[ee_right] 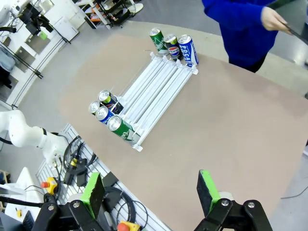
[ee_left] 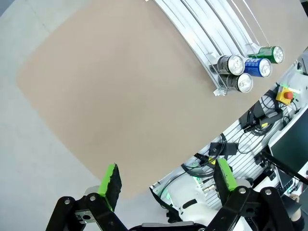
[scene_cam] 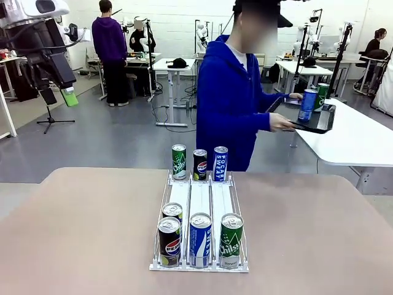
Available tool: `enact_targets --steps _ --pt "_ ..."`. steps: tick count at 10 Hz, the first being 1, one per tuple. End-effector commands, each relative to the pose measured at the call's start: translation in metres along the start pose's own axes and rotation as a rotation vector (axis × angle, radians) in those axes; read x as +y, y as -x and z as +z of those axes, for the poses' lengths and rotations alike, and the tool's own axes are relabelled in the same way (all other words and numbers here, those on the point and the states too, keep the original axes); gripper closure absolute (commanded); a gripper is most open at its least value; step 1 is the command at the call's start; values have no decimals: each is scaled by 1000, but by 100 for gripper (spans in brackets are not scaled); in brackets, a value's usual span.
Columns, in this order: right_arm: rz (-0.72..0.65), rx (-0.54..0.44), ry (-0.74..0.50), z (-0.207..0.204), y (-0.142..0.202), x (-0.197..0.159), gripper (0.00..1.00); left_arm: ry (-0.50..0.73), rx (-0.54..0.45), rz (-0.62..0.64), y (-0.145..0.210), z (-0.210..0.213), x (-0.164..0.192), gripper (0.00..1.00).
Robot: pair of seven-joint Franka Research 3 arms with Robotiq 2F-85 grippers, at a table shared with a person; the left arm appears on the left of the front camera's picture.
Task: Retrieve and hand over the desired beverage to the person.
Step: Place the picked can on the Handle tray extended by the person.
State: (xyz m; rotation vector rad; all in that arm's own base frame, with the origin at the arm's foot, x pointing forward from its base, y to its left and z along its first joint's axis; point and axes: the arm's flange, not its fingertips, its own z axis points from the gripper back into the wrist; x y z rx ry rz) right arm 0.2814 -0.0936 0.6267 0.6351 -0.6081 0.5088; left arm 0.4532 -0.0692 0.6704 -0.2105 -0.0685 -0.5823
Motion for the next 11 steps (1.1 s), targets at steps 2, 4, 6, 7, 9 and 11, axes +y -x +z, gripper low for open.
enact_targets --steps 2,4,6,7,9,11 --pt "-4 12 -1 -1 0 1 0 -12 2 -18 0 0 0 0" --pt "-4 12 -1 -1 0 1 0 -12 2 -18 0 0 0 0" --pt "-4 12 -1 -1 0 1 0 -12 2 -18 0 0 0 0" --pt "-4 12 -1 -1 0 1 0 -12 2 -18 0 0 0 0" --pt "-4 12 -1 -1 0 1 0 1 1 -4 -1 0 -2 0" --pt "-4 12 -1 -1 0 1 0 130 -259 -192 79 -18 21 0"
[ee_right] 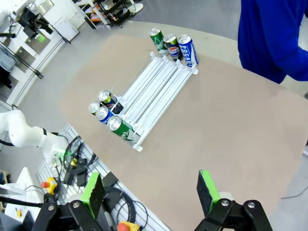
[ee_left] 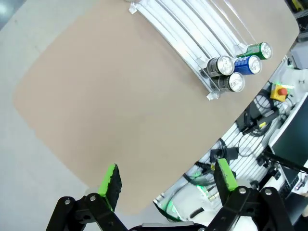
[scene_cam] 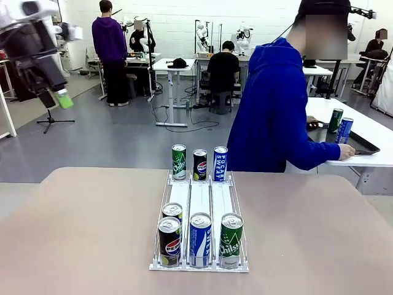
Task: Retrieve and hand over the desired beverage to the person.
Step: Place the picked can on the Handle tray extended by the person.
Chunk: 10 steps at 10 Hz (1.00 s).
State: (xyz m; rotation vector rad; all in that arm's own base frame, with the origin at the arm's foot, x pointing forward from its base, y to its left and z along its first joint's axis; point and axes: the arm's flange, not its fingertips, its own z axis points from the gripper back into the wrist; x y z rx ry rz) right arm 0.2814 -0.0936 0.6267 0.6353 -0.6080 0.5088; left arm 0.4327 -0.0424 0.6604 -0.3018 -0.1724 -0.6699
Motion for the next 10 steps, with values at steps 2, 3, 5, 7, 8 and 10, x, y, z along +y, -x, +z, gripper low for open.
enact_targets --steps 2,3,5,7,8,10 --pt "-4 12 -1 -1 0 1 0 90 -447 -97 105 -6 20 0" --pt "-4 12 -1 -1 0 1 0 113 -545 -128 118 1 30 0" --pt "-4 12 -1 -1 0 1 0 177 -625 -152 148 20 40 0" --pt "-4 12 -1 -1 0 1 0 283 -543 -229 155 51 63 0" --pt "-4 12 -1 -1 0 1 0 316 -474 -264 150 67 76 0" --pt "-4 12 -1 -1 0 1 0 322 -419 -271 143 77 76 0"
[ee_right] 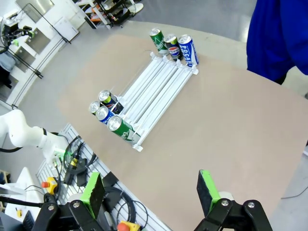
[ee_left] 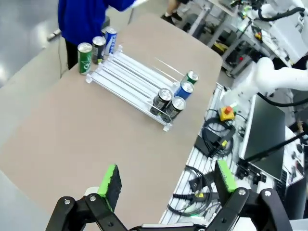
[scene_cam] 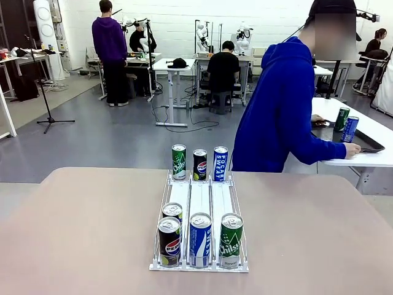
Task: Retrieve and hand over the desired beverage to the person.
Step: Place the picked can on the Handle tray extended by the person.
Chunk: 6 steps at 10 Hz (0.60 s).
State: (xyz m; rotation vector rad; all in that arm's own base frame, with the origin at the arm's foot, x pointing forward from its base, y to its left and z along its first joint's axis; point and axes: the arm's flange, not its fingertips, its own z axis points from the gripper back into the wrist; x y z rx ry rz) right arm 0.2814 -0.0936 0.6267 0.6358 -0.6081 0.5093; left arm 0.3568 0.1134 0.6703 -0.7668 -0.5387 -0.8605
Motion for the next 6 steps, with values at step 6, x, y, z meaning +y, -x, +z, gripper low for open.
enact_targets --steps 6 --pt "-4 12 0 -1 0 1 0 -116 -49 -48 -2 -3 -5 0"
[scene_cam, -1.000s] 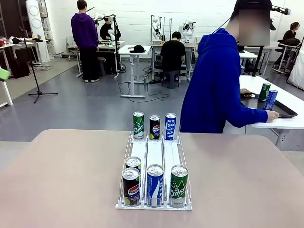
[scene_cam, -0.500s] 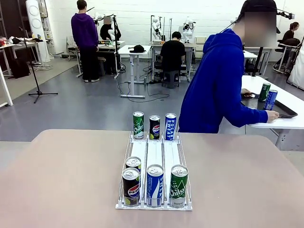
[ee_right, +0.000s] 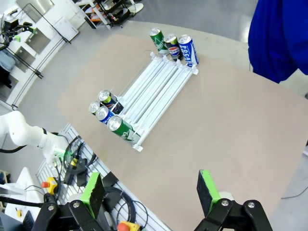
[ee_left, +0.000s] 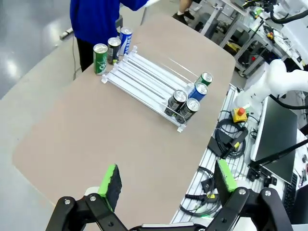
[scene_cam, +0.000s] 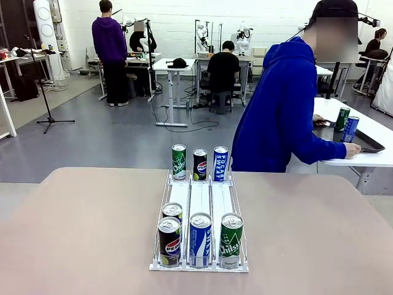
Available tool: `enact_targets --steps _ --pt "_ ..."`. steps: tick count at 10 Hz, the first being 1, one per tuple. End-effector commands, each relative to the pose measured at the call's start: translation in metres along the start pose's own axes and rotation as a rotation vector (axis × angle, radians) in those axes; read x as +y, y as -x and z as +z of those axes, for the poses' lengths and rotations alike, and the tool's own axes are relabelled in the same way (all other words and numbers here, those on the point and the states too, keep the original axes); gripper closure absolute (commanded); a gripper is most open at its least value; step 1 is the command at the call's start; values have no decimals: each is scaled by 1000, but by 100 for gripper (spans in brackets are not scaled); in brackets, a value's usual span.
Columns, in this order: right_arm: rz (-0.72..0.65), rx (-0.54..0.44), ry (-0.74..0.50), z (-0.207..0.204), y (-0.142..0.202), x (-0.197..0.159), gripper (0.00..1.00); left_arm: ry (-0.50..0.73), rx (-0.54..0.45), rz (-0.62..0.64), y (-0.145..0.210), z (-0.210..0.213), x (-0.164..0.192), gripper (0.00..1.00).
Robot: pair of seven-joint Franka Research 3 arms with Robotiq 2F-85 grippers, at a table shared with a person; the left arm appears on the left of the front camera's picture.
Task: Retrieve and hand over the desired beverage to the person.
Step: Place the picked can on the Handle tray extended by the person.
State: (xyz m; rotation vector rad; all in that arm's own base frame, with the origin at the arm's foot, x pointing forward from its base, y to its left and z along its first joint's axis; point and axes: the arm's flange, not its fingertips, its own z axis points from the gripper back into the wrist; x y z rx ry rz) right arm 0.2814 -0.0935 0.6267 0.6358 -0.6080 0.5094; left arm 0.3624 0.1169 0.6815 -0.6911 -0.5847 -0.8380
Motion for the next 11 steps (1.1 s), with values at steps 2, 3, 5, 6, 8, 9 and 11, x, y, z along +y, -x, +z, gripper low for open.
enact_targets --steps 2,3,5,6,8,9,11 --pt "-4 12 0 -1 0 1 0 25 13 9 -2 0 4 0" --pt "-4 12 0 -1 0 1 0 25 13 9 -2 0 4 0" --pt "-4 12 0 -1 0 1 0 25 13 9 -2 0 4 0" --pt "-4 12 0 -1 0 1 0 25 13 9 -2 0 4 0" --pt "-4 12 0 -1 0 1 0 25 13 9 -2 0 4 0" --pt "-4 12 0 -1 0 1 0 25 13 9 -2 0 4 0" --pt "-4 12 0 -1 0 1 0 25 13 9 -2 0 4 0"
